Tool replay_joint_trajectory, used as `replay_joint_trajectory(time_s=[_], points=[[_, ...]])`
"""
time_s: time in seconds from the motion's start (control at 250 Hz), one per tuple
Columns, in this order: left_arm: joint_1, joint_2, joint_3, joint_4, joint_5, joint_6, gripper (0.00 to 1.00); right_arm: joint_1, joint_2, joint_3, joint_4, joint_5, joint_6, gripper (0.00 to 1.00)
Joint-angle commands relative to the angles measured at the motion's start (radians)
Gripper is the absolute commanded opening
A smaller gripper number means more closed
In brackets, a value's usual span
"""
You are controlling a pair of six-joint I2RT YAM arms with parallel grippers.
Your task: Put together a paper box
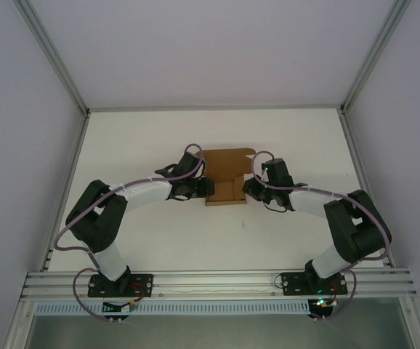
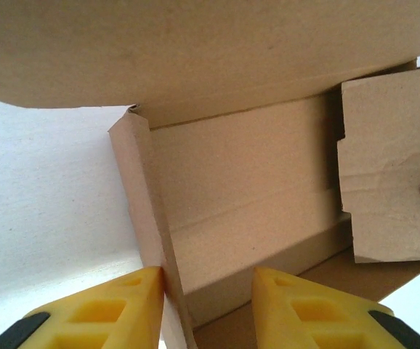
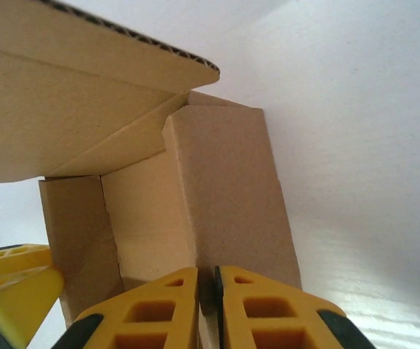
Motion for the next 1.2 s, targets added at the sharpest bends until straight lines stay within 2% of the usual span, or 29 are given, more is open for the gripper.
replay_joint_trajectory(time_s=[0.0,0.064,0.188,0.323,0.471,0.595,0.659,0.727,0.882,1.194], points=[[-0.011,-0.003,0.029,-0.013,0.019,0.021,0.36,0.004,0.033,-0.006,0.021,-0.042,0.006,0.12],[-0.011,-0.002,0.034,-0.016,0.019,0.021,0.36,0.007,0.038,0.006,-0.028,-0.014,-0.01,0.13],[-0.011,-0.002,0.037,-0.017,0.018,0.023,0.36,0.032,0.038,0.054,-0.211,0.124,-0.06,0.17],[-0.011,0.003,0.041,-0.019,0.019,0.023,0.36,0.042,0.076,0.094,-0.309,0.19,-0.081,0.18],[-0.011,0.005,0.042,-0.025,0.017,0.023,0.35,0.056,0.126,0.117,-0.303,0.177,-0.087,0.22],[-0.012,-0.005,0.04,-0.028,0.015,0.026,0.35,0.076,0.159,0.158,-0.369,0.241,-0.095,0.22],[-0.011,-0.008,0.04,-0.032,0.009,0.028,0.35,0.078,0.165,0.165,-0.379,0.244,-0.095,0.16],[-0.012,-0.009,0.039,-0.034,0.009,0.029,0.35,0.079,0.172,0.173,-0.391,0.254,-0.089,0.15],[-0.014,-0.009,0.042,-0.034,0.008,0.029,0.35,0.132,0.22,0.252,-0.528,0.406,-0.118,0.18],[-0.013,-0.017,0.044,-0.045,-0.003,0.036,0.35,0.176,0.293,0.316,-0.595,0.49,-0.144,0.16]])
